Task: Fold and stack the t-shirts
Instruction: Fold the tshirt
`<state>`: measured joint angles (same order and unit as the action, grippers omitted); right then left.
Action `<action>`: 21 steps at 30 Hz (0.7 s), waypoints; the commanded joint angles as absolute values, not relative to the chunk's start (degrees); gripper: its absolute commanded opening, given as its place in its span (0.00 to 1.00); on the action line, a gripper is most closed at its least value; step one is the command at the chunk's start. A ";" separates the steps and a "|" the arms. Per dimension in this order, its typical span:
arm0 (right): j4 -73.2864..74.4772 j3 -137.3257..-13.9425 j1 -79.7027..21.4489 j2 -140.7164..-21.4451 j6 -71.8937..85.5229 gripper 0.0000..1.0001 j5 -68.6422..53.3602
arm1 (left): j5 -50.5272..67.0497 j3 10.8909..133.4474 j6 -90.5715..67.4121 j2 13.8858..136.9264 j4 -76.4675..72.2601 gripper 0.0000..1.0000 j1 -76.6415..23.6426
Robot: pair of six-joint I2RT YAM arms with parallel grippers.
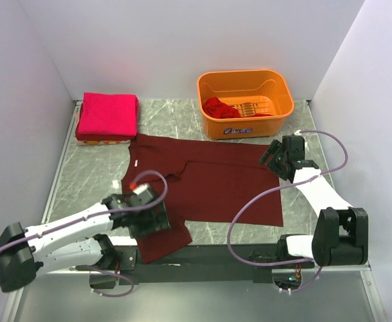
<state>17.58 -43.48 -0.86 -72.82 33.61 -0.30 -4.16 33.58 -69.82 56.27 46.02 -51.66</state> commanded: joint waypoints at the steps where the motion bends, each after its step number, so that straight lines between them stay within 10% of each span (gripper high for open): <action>1: 17.84 -43.33 -0.53 -71.02 33.49 0.82 2.19 | 0.78 32.17 -79.79 56.77 48.95 0.96 -58.43; 21: 21.79 -35.78 -0.53 -61.19 36.38 0.82 3.79 | 0.54 32.86 -78.66 75.85 48.07 0.45 -67.06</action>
